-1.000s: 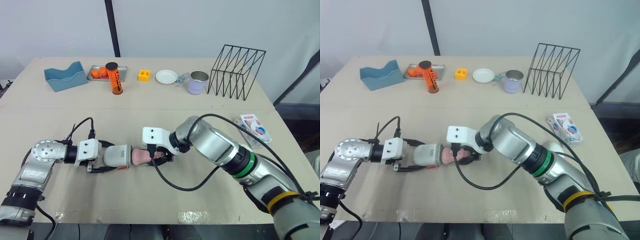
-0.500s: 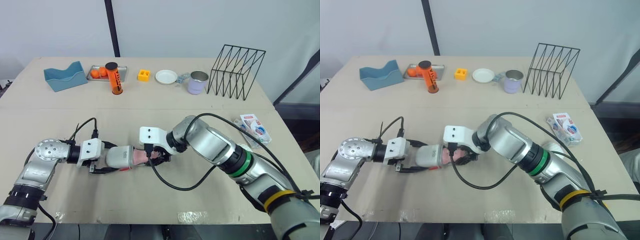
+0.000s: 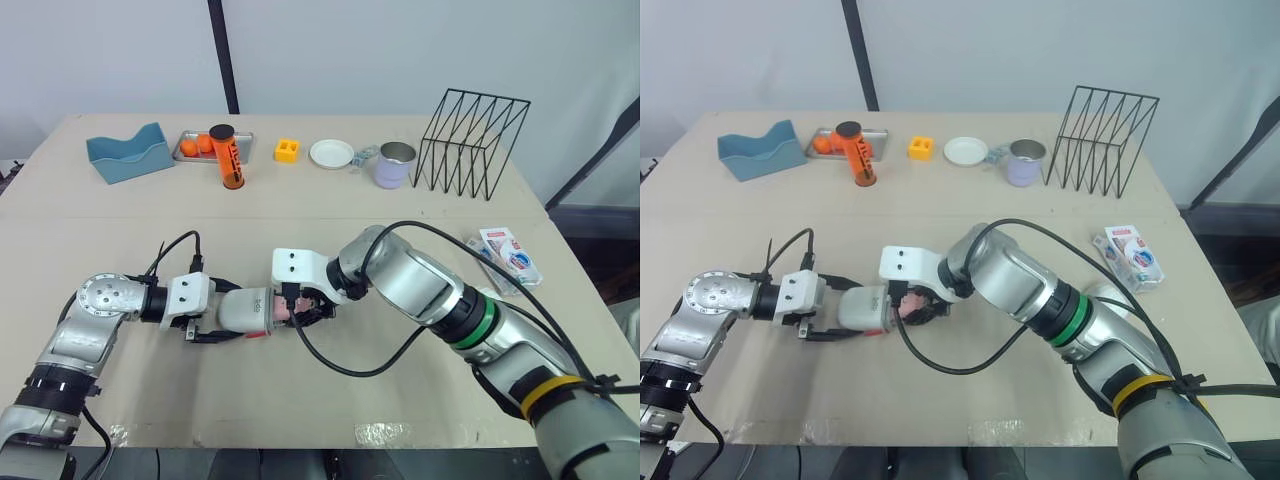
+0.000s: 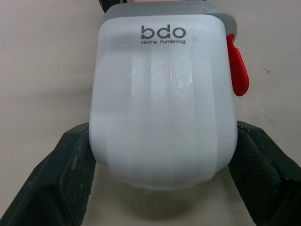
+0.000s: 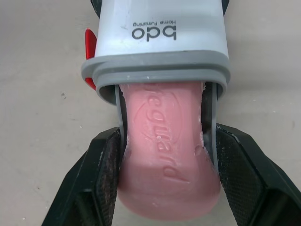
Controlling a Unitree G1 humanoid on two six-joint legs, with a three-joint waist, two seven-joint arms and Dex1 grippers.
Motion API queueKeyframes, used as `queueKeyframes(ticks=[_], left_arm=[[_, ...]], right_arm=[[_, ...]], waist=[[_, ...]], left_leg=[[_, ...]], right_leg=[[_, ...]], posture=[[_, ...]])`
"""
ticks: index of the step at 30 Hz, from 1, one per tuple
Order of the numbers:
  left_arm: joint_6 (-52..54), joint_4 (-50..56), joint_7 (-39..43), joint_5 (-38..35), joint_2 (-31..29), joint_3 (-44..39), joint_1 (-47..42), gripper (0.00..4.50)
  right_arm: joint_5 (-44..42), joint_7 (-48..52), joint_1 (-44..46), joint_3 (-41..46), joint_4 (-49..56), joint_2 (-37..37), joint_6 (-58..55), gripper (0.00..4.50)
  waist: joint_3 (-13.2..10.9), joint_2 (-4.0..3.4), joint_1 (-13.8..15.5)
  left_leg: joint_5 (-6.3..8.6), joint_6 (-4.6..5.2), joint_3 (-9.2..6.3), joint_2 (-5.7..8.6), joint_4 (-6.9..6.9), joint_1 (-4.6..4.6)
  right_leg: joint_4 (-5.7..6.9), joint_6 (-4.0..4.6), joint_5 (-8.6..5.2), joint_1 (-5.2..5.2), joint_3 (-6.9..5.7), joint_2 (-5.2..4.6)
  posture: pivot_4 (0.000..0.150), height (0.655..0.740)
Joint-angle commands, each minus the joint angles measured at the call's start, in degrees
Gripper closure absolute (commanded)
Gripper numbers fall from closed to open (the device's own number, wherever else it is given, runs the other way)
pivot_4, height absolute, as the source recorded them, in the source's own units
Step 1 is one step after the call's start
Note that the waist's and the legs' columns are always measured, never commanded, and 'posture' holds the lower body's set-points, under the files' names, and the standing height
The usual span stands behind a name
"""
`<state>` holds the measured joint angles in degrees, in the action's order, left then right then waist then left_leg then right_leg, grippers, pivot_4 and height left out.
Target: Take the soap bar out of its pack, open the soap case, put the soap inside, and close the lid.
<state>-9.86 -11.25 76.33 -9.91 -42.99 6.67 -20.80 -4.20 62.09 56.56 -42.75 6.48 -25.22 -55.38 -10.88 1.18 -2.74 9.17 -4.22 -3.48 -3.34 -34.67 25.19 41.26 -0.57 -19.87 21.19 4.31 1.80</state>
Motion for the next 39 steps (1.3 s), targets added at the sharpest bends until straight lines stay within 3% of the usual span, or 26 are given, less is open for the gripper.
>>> queueKeyframes(ticks=[1,7,8,12,24,30,39], left_arm=[[-0.74,-1.32,-2.40,1.01,2.83,1.15,-2.56,0.97],[-1.03,-1.93,-3.81,1.41,4.22,1.39,-2.75,0.97],[-1.15,-1.94,-4.14,1.51,4.53,1.39,-2.72,0.97],[-1.23,-1.93,-4.91,1.59,5.16,1.49,-2.41,0.97],[0.15,-1.59,-6.21,-1.32,6.83,0.18,-0.54,0.97],[1.86,1.29,-5.58,-3.48,5.63,-0.68,2.09,0.97],[5.70,4.64,-4.47,-7.00,4.37,-2.96,1.06,0.97]], right_arm=[[0.49,0.55,2.74,0.48,0.57,1.20,2.59,2.03],[1.44,1.63,3.27,-0.04,0.37,1.10,4.61,2.03],[1.41,1.81,3.34,0.12,0.34,1.17,4.79,1.26],[1.22,2.81,3.40,0.98,0.64,0.96,5.22,0.09],[-0.21,3.63,3.30,7.34,0.61,-2.17,4.70,0.09],[0.24,3.45,-0.67,9.90,0.61,-7.79,5.40,0.09],[0.19,1.40,-3.93,11.45,0.83,-9.83,5.12,0.09]], waist=[[0.00,0.00,0.00],[0.00,0.00,0.00],[0.00,0.00,0.01],[0.00,0.00,0.01],[0.00,0.00,0.02],[0.00,0.00,0.02],[-0.01,-0.01,-0.02]], left_leg=[[0.00,0.00,0.00,0.00,0.00,0.00],[0.00,0.00,-0.01,0.00,-0.01,0.00],[0.00,0.00,-0.01,0.00,-0.01,0.00],[0.00,0.00,-0.01,0.00,-0.01,0.00],[-0.01,-0.02,-0.05,0.04,-0.03,0.00],[-0.01,-0.02,-0.04,0.04,-0.01,0.00],[-0.01,-0.02,-0.02,0.02,-0.01,0.00]], right_leg=[[0.00,0.00,0.00,0.00,0.00,0.00],[0.01,0.00,0.00,0.00,-0.01,0.00],[0.01,0.00,0.00,0.00,-0.01,0.00],[0.01,0.00,0.00,0.00,-0.01,0.00],[0.03,0.01,0.00,-0.01,-0.04,-0.02],[0.01,0.00,0.00,-0.02,-0.04,-0.04],[0.01,0.00,0.00,-0.01,-0.02,0.00]], posture=[[0.150,0.7371],[0.150,0.7371],[0.150,0.7371],[0.150,0.7371],[0.150,0.7371],[0.150,0.7371],[0.150,0.7371]])
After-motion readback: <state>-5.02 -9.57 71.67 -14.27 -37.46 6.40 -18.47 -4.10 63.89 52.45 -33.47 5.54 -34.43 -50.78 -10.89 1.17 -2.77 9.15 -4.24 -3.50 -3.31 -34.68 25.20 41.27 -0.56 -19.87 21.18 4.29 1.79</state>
